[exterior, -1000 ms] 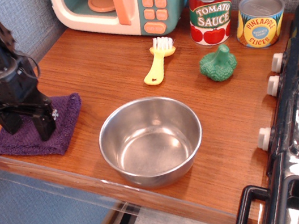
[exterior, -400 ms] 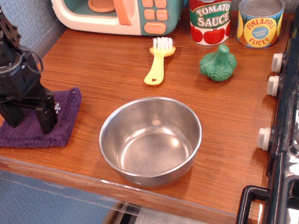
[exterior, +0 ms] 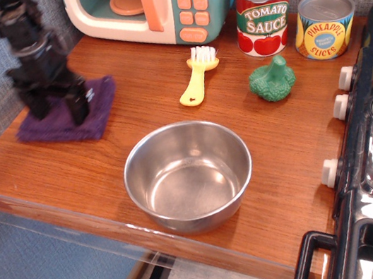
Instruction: Move the purple cloth in front of microwave and beside yellow brush.
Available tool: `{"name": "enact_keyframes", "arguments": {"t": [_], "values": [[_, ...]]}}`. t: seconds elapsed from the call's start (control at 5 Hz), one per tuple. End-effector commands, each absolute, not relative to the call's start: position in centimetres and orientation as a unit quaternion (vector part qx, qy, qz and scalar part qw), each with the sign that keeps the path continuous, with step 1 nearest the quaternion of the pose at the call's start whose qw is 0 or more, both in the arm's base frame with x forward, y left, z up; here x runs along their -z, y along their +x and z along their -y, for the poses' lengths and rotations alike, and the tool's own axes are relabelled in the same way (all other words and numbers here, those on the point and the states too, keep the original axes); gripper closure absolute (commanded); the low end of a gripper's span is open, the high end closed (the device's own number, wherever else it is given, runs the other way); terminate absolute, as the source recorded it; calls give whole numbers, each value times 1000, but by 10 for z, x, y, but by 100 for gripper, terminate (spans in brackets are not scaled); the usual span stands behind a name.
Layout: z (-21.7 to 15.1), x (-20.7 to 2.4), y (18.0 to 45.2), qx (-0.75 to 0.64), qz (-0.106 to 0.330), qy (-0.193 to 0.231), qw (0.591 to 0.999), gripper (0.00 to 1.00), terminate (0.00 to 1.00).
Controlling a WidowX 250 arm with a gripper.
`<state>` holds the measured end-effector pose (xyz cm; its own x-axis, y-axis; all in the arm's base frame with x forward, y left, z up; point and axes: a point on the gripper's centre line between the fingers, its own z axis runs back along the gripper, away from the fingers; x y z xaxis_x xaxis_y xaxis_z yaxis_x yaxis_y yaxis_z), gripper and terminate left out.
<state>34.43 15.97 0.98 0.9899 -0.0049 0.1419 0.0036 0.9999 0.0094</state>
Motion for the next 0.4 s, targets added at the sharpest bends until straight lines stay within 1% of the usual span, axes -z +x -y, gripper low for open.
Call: {"name": "enact_keyframes", "arguments": {"t": [0.0, 0.2], "values": [[-79, 20, 396, 108, 55, -40, 992, 0, 0], [-76, 23, 400, 108, 51, -39, 992, 0, 0]]}}
